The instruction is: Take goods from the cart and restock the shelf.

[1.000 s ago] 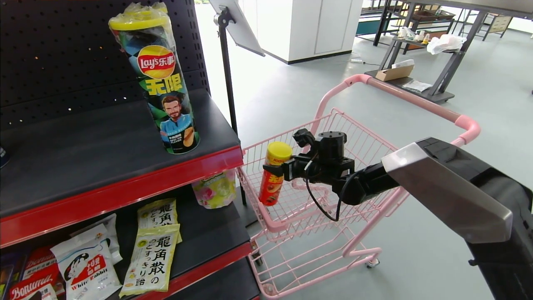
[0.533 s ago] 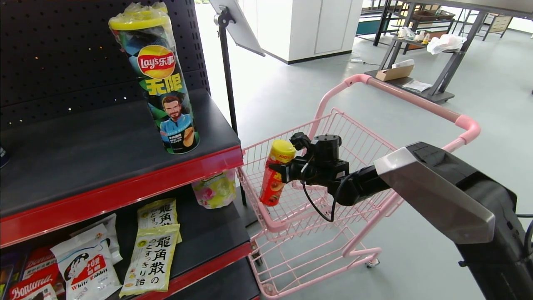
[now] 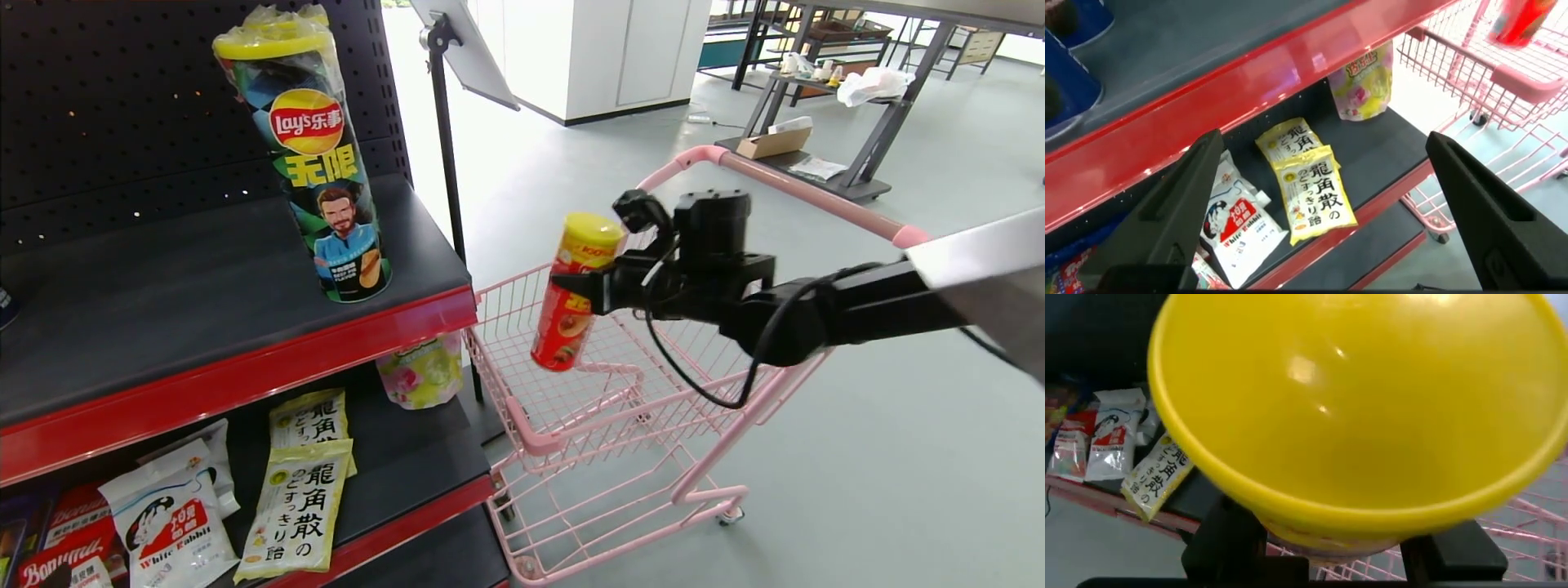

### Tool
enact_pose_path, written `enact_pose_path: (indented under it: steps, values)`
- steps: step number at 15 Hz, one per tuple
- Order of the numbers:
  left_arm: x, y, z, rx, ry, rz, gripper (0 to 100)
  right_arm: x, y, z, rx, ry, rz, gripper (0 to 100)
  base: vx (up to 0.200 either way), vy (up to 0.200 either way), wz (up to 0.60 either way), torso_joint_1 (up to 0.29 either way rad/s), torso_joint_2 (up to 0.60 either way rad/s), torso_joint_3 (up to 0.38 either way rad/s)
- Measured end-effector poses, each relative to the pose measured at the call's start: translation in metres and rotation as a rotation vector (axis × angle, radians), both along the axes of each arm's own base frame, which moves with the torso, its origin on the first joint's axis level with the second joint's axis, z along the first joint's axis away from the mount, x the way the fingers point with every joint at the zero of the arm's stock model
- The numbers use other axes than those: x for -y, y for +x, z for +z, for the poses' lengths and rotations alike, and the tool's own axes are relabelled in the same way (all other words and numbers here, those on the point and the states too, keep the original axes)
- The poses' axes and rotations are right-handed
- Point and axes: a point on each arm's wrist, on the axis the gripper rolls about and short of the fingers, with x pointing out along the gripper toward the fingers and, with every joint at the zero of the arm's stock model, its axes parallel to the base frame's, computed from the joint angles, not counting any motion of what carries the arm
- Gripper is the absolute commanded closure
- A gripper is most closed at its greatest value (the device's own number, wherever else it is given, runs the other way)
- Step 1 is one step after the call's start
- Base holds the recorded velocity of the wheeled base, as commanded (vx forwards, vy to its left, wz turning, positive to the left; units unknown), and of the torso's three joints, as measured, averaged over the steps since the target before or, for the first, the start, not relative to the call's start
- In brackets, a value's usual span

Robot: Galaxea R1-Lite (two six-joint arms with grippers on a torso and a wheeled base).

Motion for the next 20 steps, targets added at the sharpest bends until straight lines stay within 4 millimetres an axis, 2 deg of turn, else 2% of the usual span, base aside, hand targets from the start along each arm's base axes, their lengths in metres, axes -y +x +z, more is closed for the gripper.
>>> enact_pose_path:
  steps: [3, 5, 7, 9, 11, 12, 15, 20]
  values:
    - [0.002, 0.005, 0.009, -0.01, 0.003, -0.01, 0, 0.044, -0.062, 0.064, 0.038, -0.042, -0.187, 100, 0.0, 0.0, 0.0, 0.0, 0.0, 0.0]
    - [0.003, 0.01, 0.016, -0.018, 0.003, -0.028, 0, 0.071, -0.107, 0.083, 0.02, -0.078, -0.274, 100, 0.0, 0.0, 0.0, 0.0, 0.0, 0.0]
    - [0.005, 0.014, 0.022, -0.022, 0.0, -0.067, 0, 0.095, -0.155, 0.093, 0.024, -0.103, -0.333, 100, 0.0, 0.0, 0.0, 0.0, 0.0, 0.0]
    - [0.006, 0.015, 0.022, -0.031, 0.009, -0.095, 0, 0.119, -0.201, 0.093, 0.011, -0.154, -0.381, 100, 0.0, 0.0, 0.0, 0.0, 0.0, 0.0]
    - [0.006, 0.015, 0.02, -0.038, 0.038, -0.101, 0, 0.138, -0.232, 0.087, 0.008, -0.19, -0.427, 100, 0.0, 0.0, 0.0, 0.0, 0.0, 0.0]
    - [0.007, 0.016, 0.02, -0.041, 0.042, -0.101, 0, 0.145, -0.244, 0.084, 0.018, -0.193, -0.446, 100, 0.0, 0.0, 0.0, 0.0, 0.0, 0.0]
    - [0.007, 0.016, 0.022, -0.036, 0.066, -0.106, 0, 0.156, -0.26, 0.081, 0.041, -0.189, -0.487, 100, 0.0, 0.0, 0.0, 0.047, -0.13, -0.083]
    - [0.006, 0.016, 0.023, -0.026, 0.083, -0.101, 0, 0.159, -0.266, 0.082, 0.069, -0.196, -0.486, 100, 0.0, 0.0, 0.0, 0.189, -0.51, -0.309]
